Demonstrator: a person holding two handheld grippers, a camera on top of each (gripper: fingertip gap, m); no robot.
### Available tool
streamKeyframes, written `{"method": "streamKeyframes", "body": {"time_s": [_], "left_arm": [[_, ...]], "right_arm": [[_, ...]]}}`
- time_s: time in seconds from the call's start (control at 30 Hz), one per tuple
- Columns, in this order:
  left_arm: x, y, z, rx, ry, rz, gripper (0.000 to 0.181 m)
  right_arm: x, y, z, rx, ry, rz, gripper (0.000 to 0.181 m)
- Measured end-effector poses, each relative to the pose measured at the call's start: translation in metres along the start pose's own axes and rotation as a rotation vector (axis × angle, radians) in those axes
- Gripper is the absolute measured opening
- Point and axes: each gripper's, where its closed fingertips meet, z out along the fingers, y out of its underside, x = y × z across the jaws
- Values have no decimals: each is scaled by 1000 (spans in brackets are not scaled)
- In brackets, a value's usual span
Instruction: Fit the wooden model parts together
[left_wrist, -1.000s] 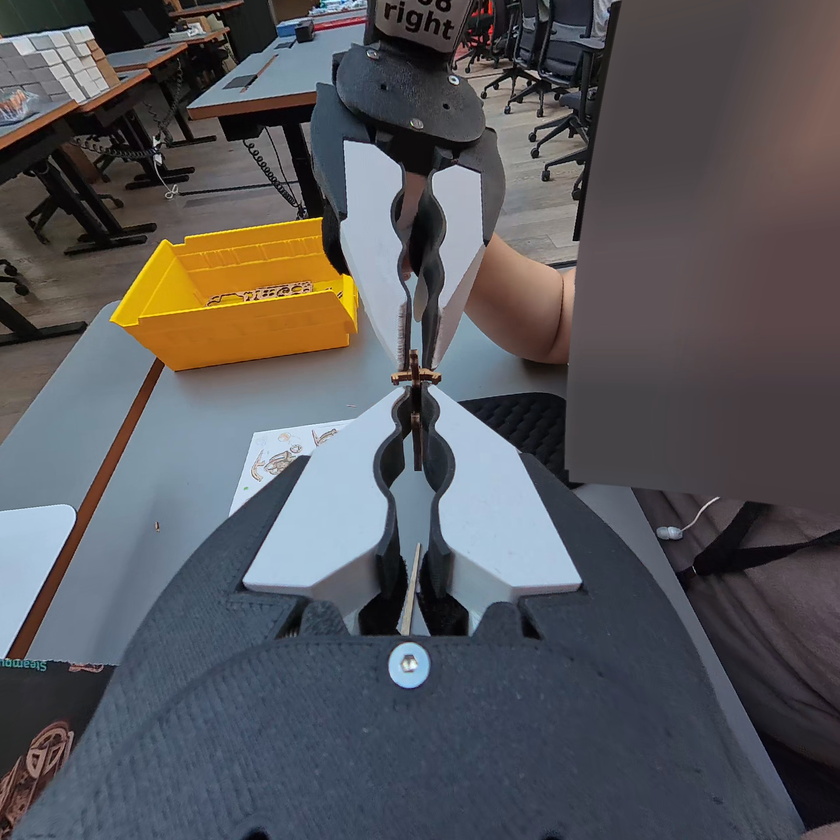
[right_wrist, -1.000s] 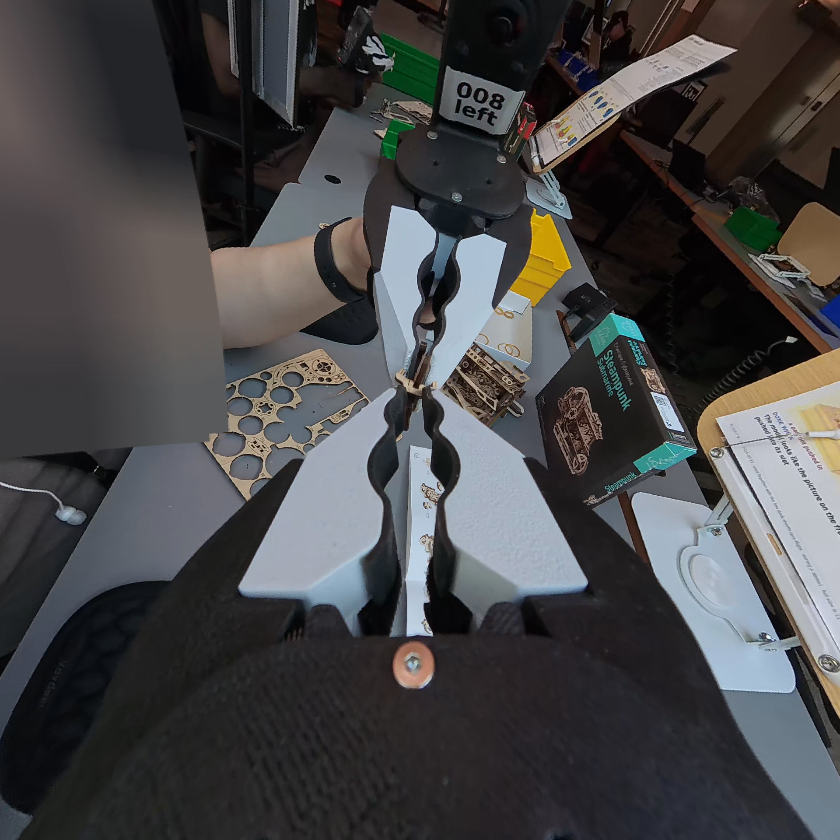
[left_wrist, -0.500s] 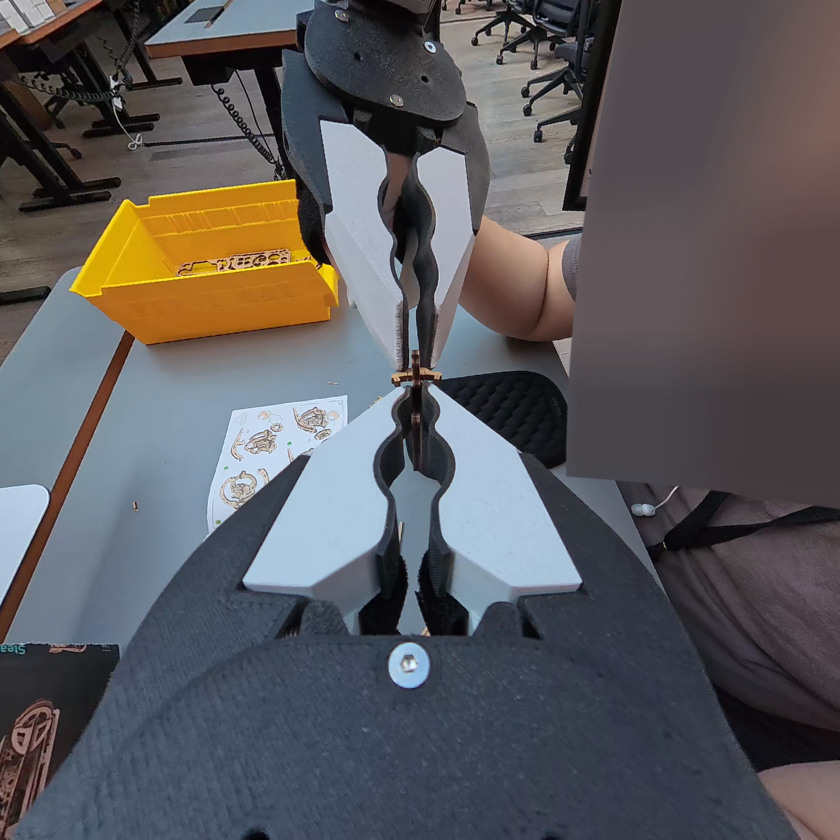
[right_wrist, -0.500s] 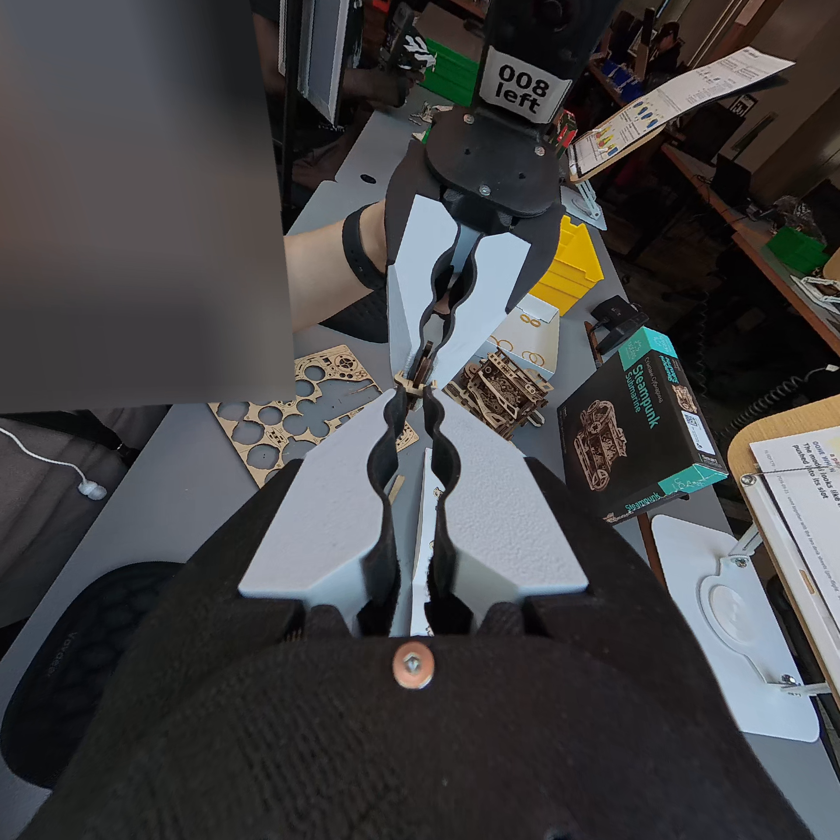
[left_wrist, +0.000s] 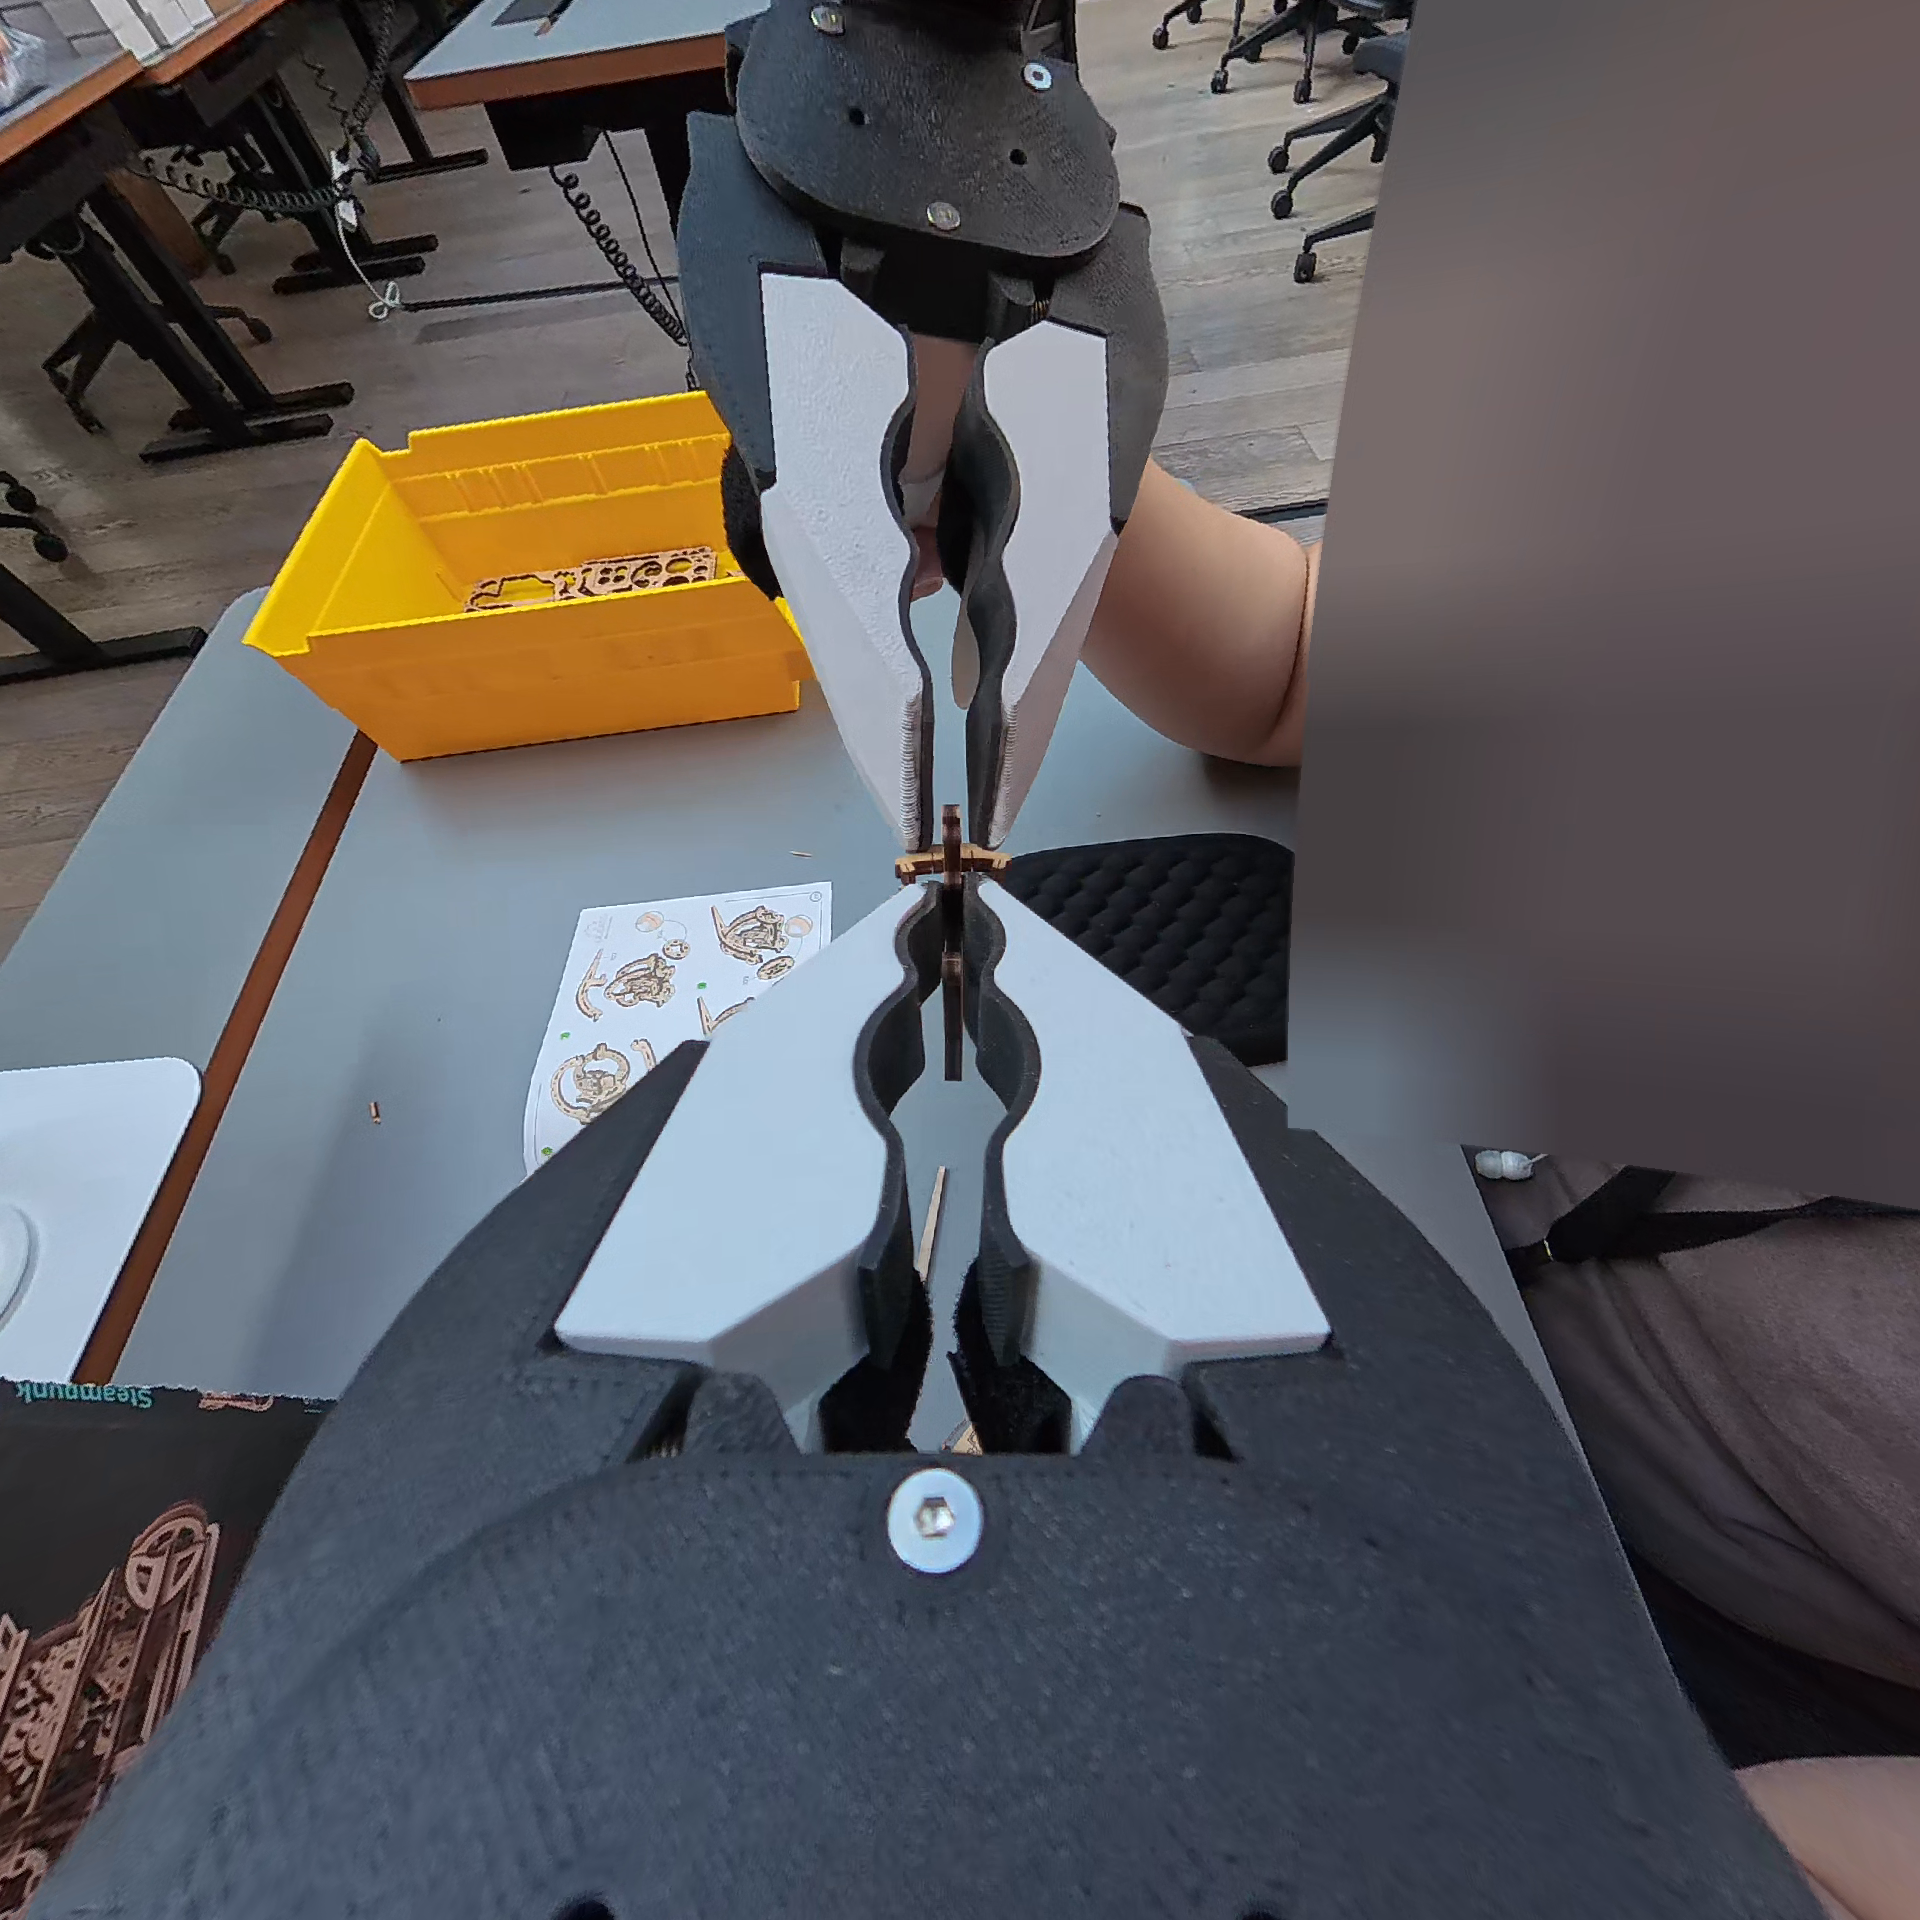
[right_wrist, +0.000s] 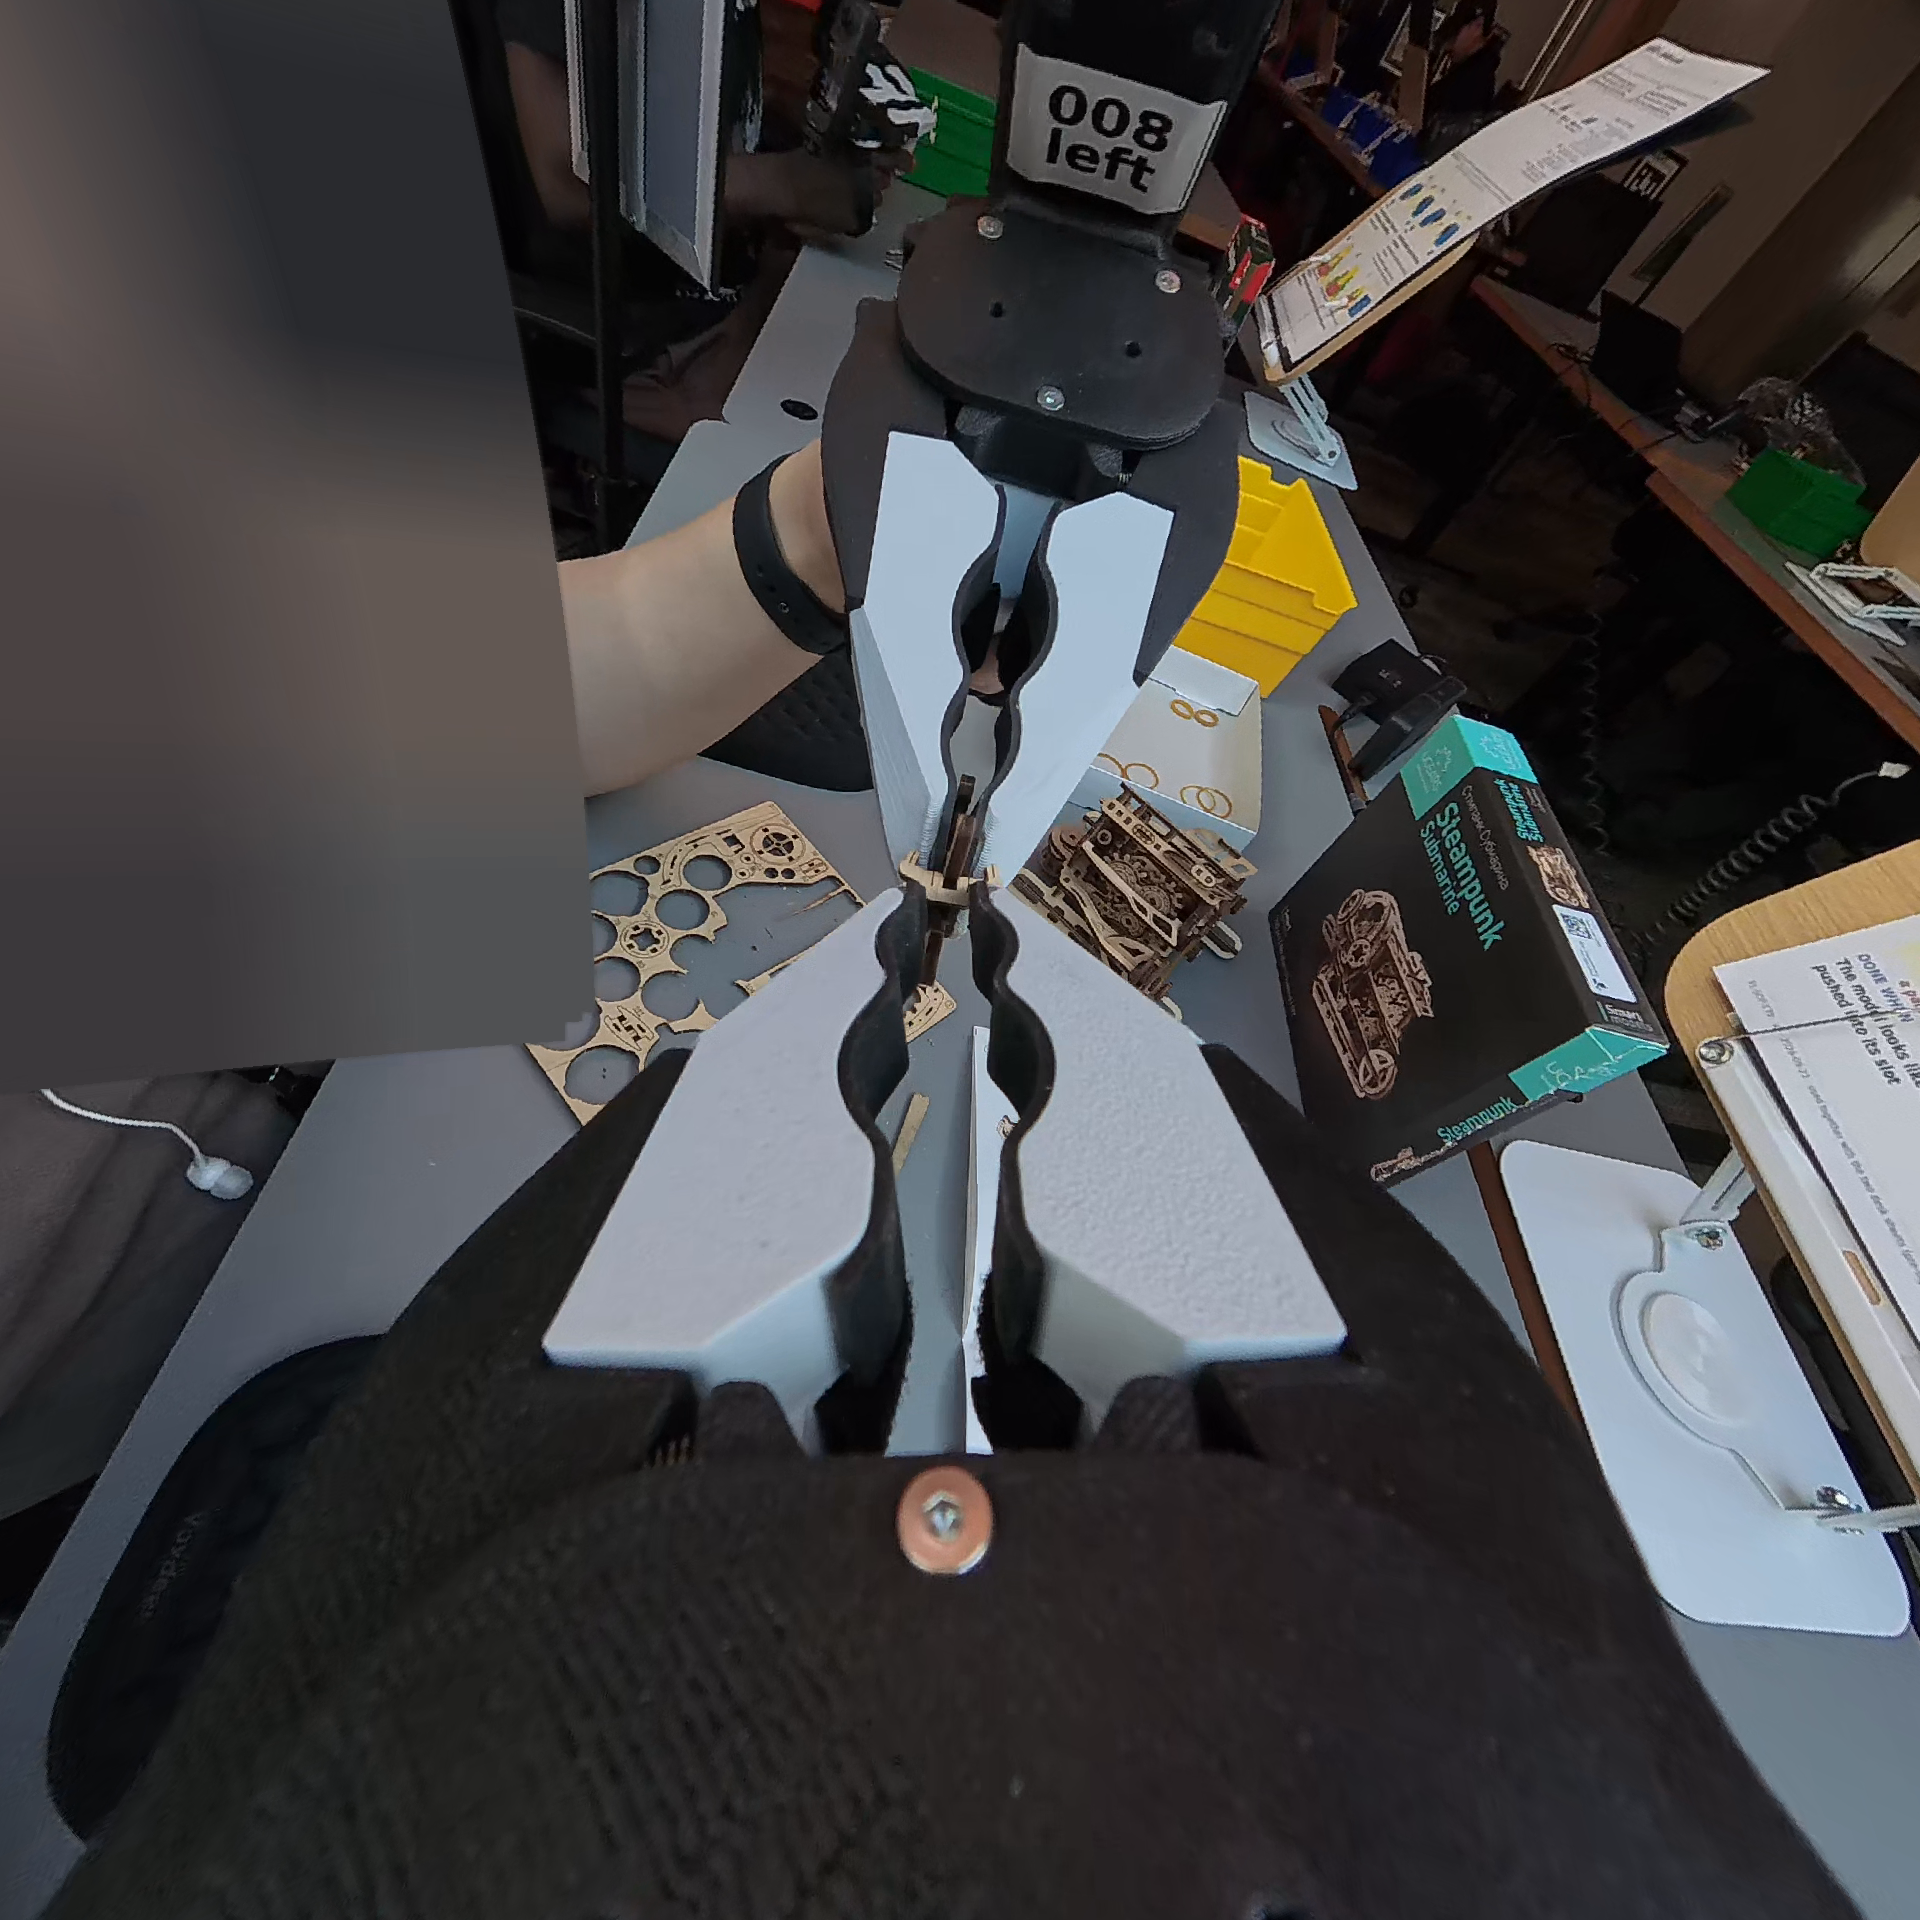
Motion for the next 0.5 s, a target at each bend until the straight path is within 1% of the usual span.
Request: {"method": "streamKeyframes", "body": {"time_s": [0.03,0.33,0.5], "left_arm": [[1,-1,0,8,8,-3,0],[-4,-13,-4,110,20,-45,0],[-6,-22,-6,172,17,-48,0]], "right_arm": [[-1,-1,0,12,-7,-4,7],[6,-11,-6,130,-32,59,7],[10,-16,-9,179,-14,51,7]]}}
